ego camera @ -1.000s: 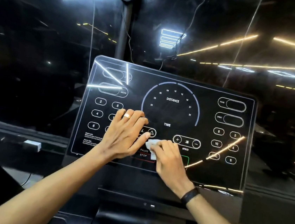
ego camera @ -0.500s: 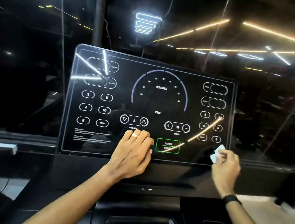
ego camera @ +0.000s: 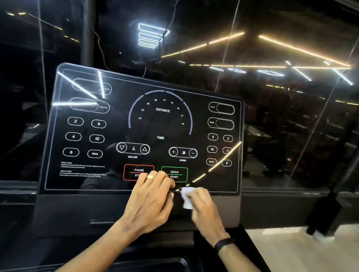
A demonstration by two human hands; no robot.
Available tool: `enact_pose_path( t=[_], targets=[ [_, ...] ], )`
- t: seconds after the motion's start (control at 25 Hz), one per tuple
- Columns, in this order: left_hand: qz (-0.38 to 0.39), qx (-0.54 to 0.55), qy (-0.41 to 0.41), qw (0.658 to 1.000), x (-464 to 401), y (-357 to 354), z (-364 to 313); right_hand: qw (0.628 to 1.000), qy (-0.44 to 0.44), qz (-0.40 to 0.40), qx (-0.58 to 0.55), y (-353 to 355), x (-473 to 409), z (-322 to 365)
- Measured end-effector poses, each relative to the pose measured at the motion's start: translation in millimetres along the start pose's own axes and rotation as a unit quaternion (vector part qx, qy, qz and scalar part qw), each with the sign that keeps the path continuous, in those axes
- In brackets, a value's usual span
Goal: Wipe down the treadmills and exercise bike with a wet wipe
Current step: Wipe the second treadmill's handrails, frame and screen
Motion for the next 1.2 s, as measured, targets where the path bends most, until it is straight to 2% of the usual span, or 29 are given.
enact_pose_path(
  t=[0.08,0.16,0.24,0.32,0.44,0.52,0.6,0.68,0.8,1.0,1.12,1.2],
  targets=[
    [0.001,-0.004,-0.002,1.000,3.4,12.7,-9.7,0.993,-0.114,-0.030,0.029,25.6,14.9,-76.7],
    [0.015,-0.009,0.007,1.000,7.9,19.7,-23.0,0.960,-0.276,-0.018,0.050,50.8,39.1,-154.6],
    [0.051,-0.007,0.028,0.998,11.7,13.7,-39.9,0.935,-0.348,0.005,0.065,65.8,62.0,-183.4],
    [0.105,0.007,0.073,0.992,15.5,-0.5,-61.2,0.940,-0.340,-0.001,0.012,71.5,79.5,-164.5],
    [0.181,0.100,0.194,0.959,31.7,-21.9,-96.8,0.962,-0.253,0.012,-0.104,90.7,109.6,-85.4],
    [0.191,0.222,0.309,0.905,56.7,-32.5,-124.0,0.957,-0.229,0.020,-0.176,110.3,134.9,-45.9],
    [0.166,0.315,0.380,0.854,80.2,-35.3,-154.1,0.945,-0.231,0.038,-0.230,127.0,162.0,-19.0],
    [0.158,0.358,0.384,0.836,92.5,-30.4,-186.1,0.938,-0.228,0.039,-0.257,143.6,187.4,0.1],
    [0.142,0.404,0.361,0.828,88.4,-15.0,-226.8,0.926,-0.245,0.033,-0.284,173.5,218.1,10.7],
    [0.139,0.445,0.296,0.833,48.0,8.0,-270.8,0.925,-0.294,-0.017,-0.240,234.9,243.8,-0.2],
    [0.132,0.452,0.245,0.847,28.2,27.2,-291.7,0.903,-0.348,0.015,-0.254,260.0,256.0,-9.1],
    [0.130,0.455,0.224,0.852,26.2,40.9,-303.0,0.893,-0.330,0.036,-0.305,272.4,265.5,0.9]
  ],
)
Point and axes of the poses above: each hand's wrist, its own x-axis away from the middle knuckle, its own y-axis out of the back of the hand, z = x × y, the point moved 9 cm from there along -x, towards the middle knuckle, and after that the axes turned 11 degrees about -y, right-handed, at the moved point
